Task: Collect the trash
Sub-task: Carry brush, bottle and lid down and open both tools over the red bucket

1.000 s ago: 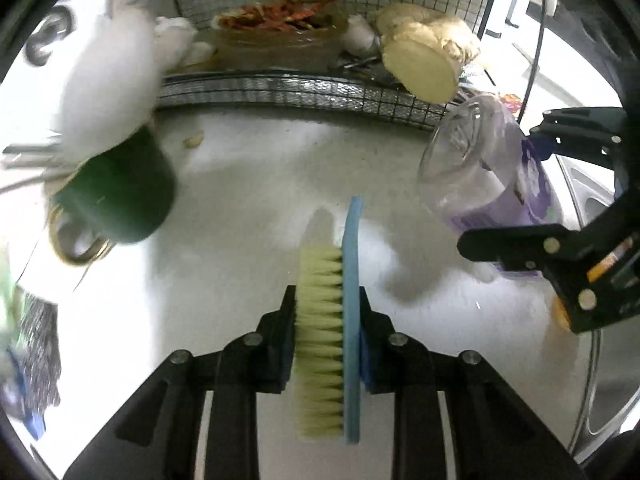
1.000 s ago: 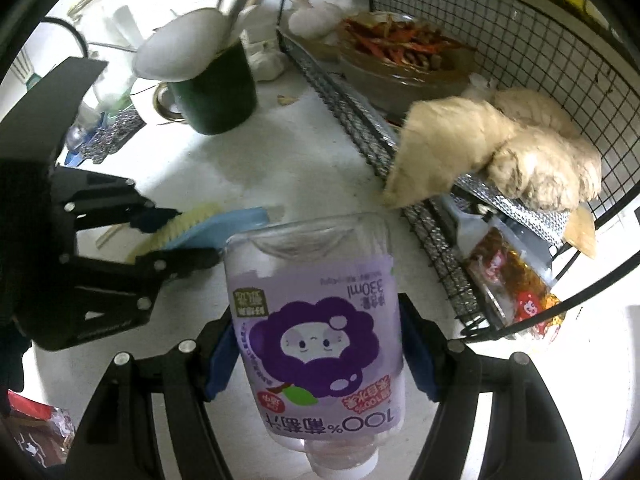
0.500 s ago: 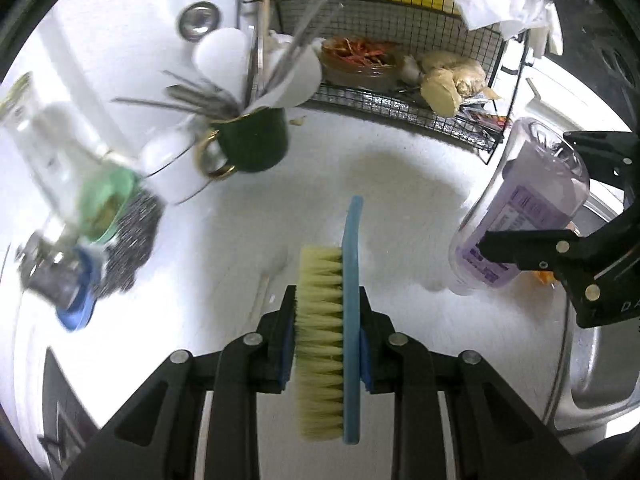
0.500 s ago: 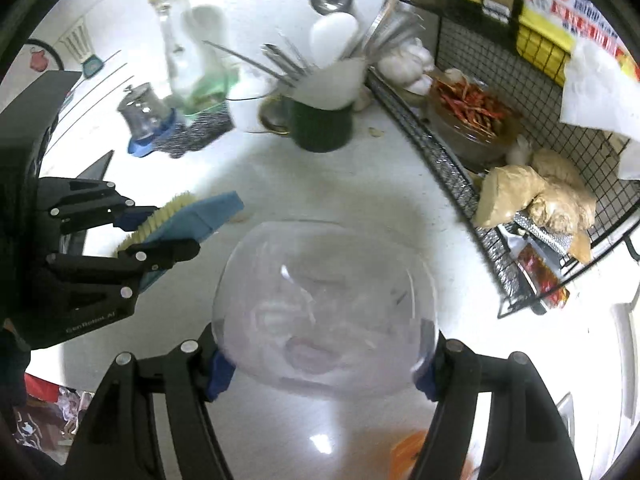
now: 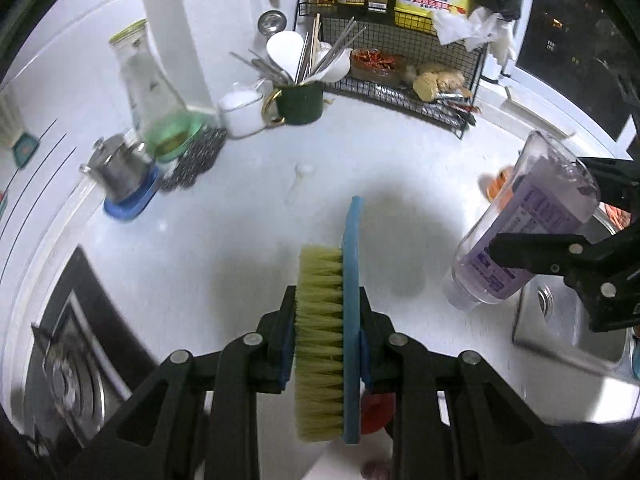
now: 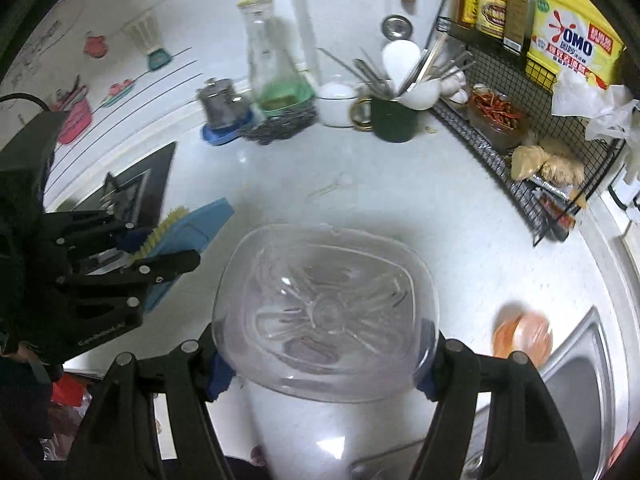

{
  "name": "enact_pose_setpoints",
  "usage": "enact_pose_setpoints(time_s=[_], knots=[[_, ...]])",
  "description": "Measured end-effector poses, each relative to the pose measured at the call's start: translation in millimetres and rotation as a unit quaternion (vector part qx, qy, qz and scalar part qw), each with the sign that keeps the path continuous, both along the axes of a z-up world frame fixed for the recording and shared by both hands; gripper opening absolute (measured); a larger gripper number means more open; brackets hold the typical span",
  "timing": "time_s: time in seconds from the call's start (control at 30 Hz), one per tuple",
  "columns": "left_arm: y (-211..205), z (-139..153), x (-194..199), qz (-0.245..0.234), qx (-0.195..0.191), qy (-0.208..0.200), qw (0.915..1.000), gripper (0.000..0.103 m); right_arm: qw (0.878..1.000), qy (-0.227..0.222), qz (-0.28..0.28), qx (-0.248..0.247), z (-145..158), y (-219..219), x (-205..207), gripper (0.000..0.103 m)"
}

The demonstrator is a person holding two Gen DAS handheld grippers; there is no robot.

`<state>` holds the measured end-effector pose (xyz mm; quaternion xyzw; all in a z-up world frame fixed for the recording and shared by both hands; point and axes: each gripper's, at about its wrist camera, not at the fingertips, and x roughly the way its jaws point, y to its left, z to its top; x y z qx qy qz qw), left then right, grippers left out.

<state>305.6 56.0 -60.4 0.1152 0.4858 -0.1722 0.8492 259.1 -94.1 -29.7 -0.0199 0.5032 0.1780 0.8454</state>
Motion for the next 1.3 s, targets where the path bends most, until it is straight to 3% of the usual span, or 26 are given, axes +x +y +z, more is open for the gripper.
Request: enact_pose_setpoints(time_s=[0.47,0.73,0.97,1.3], knots=[[51,-5,-125,-0.006,0.000,0.007,1.0000,0.023,1.000,-0.007,-0.003,-0.004,4,66,-120,0.068],[63,-34,-175,-0.010,-0.002,0.038,0.9992,0.023,1.000,0.018,-0.013,-0.002,-27,86,-165,0.068],[70,-93,-190,0.004,0.001,0.085,0.9963,0.023,0.999,0.039,-0.015,-0.005,-78,98,-184,0.068],[64,-230,-181,0.007,0.013,0.137,0.9905,0.023,0.995,0.092,-0.030,-0.001,-197,91,-171,0.068]])
